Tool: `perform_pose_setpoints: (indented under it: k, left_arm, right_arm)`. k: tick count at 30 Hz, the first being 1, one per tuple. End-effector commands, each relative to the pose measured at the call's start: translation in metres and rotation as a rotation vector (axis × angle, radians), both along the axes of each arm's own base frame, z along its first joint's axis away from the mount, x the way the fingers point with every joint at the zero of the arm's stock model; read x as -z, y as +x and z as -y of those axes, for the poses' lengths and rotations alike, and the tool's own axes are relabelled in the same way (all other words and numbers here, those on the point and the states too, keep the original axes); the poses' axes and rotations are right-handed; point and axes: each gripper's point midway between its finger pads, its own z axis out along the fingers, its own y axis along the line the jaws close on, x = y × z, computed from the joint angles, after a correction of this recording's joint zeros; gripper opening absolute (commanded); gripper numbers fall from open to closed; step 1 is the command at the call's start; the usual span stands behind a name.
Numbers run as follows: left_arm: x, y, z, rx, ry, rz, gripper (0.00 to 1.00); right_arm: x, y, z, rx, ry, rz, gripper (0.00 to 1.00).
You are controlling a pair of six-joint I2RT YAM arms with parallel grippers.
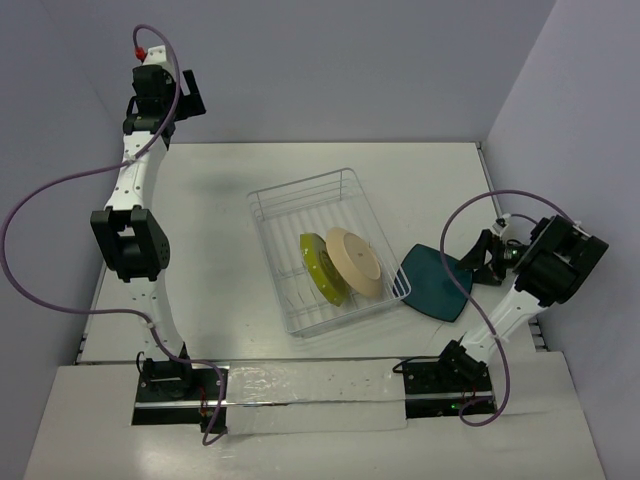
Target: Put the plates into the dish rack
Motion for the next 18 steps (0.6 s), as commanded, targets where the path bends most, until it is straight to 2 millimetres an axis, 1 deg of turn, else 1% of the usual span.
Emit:
perform_pose_setpoints:
  k: [1, 3, 5, 6, 8, 9, 11, 12, 15, 18]
  left_arm:
    - [-0.034, -0.003, -0.003, -0.013, 0.031, 0.076, 0.99]
    - [-0.030, -0.002, -0.004, -0.016, 0.032, 0.068, 0.99]
    - [-0.022, 0.000, -0.003, -0.015, 0.033, 0.050, 0.99]
    - [-0.020, 0.001, -0.004, -0.015, 0.033, 0.044, 0.99]
    - [-0.018, 0.002, -0.004, -0.016, 0.036, 0.041, 0.99]
    - [-0.018, 0.003, -0.004, -0.014, 0.039, 0.039, 0.99]
    - [-0.014, 0.003, -0.005, -0.010, 0.048, 0.028, 0.99]
    - [-0.012, 0.003, -0.006, -0.011, 0.055, 0.021, 0.99]
    - [-0.007, 0.002, -0.010, -0.031, 0.074, 0.005, 0.99]
    - [-0.001, 0.001, -0.013, -0.042, 0.083, -0.010, 0.99]
  right_arm:
    - [0.036, -0.012, 0.015, -0.102, -0.103, -0.011, 0.81]
    - [0.035, -0.013, 0.014, -0.106, -0.109, -0.006, 0.76]
    - [0.036, -0.016, 0.015, -0.115, -0.126, -0.017, 0.67]
    - [0.037, -0.016, 0.015, -0.118, -0.130, -0.018, 0.64]
    - [0.037, -0.016, 0.015, -0.122, -0.129, -0.015, 0.63]
    - [0.037, -0.016, 0.015, -0.123, -0.128, -0.018, 0.59]
    - [0.037, -0.015, 0.015, -0.123, -0.128, -0.021, 0.56]
    - [0.037, -0.015, 0.015, -0.118, -0.130, -0.024, 0.52]
    - [0.037, -0.013, 0.015, -0.121, -0.135, -0.016, 0.43]
    - [0.036, -0.011, 0.014, -0.135, -0.143, -0.011, 0.31]
